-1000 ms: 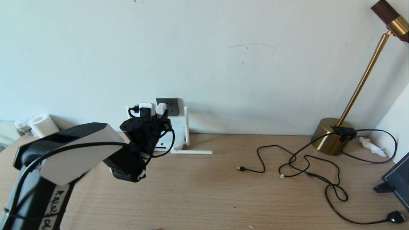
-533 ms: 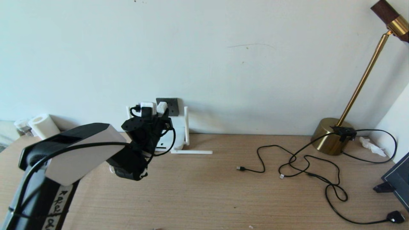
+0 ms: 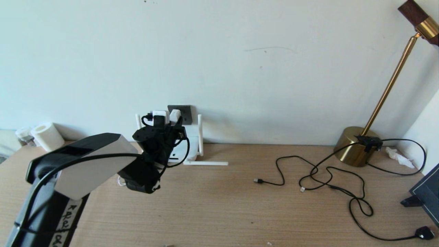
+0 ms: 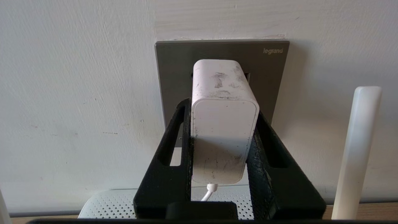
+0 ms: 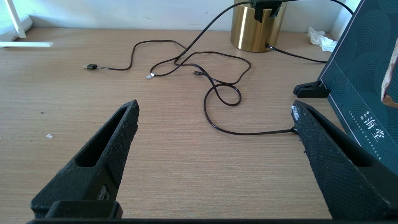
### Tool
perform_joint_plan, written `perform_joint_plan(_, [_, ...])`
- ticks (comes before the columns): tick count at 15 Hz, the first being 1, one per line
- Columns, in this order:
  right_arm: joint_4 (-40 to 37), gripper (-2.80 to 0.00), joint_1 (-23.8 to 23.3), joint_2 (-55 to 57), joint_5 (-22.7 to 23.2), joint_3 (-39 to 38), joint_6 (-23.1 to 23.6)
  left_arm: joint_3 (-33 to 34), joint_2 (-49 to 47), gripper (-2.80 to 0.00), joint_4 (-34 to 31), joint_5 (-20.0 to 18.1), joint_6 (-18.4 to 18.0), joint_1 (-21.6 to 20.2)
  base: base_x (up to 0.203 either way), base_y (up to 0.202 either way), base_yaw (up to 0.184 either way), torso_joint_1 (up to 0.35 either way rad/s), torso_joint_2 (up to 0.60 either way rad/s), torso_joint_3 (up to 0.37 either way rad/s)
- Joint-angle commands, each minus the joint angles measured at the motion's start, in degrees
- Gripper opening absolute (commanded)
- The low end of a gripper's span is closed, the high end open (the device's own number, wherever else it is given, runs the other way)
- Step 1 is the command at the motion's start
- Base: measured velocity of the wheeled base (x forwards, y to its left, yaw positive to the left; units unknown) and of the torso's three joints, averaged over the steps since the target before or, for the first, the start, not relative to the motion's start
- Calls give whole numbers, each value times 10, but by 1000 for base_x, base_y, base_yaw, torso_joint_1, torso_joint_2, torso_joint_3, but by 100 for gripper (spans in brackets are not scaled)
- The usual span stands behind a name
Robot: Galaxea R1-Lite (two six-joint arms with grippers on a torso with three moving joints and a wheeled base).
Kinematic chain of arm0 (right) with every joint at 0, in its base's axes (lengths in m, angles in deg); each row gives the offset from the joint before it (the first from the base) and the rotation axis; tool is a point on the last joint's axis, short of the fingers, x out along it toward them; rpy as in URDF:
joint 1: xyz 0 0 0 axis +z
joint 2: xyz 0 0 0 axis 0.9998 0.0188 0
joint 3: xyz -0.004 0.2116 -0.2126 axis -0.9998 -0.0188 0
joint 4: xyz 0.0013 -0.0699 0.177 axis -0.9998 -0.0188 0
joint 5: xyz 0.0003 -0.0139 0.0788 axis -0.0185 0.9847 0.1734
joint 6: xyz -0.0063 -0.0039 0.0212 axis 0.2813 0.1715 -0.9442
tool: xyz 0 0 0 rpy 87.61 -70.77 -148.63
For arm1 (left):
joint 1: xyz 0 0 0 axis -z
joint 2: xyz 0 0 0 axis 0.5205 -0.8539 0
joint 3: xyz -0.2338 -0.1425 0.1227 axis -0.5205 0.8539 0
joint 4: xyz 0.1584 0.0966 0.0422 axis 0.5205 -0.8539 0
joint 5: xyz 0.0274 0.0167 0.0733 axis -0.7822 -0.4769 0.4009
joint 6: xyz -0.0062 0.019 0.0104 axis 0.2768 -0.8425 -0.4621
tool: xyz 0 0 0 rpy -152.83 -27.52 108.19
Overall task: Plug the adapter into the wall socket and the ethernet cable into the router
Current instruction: Pick up plug
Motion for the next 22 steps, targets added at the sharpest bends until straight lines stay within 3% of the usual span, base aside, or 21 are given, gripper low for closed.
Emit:
perform_joint_plan(1, [0,0,0,1,0,0,0,-4,-5,-280,5,1,0,0,0,0,0,0,0,0])
perform_joint_plan(22, [0,0,0,1,0,0,0,-1,-10,-280,5,2,1,-3,0,0,0,0,0,0])
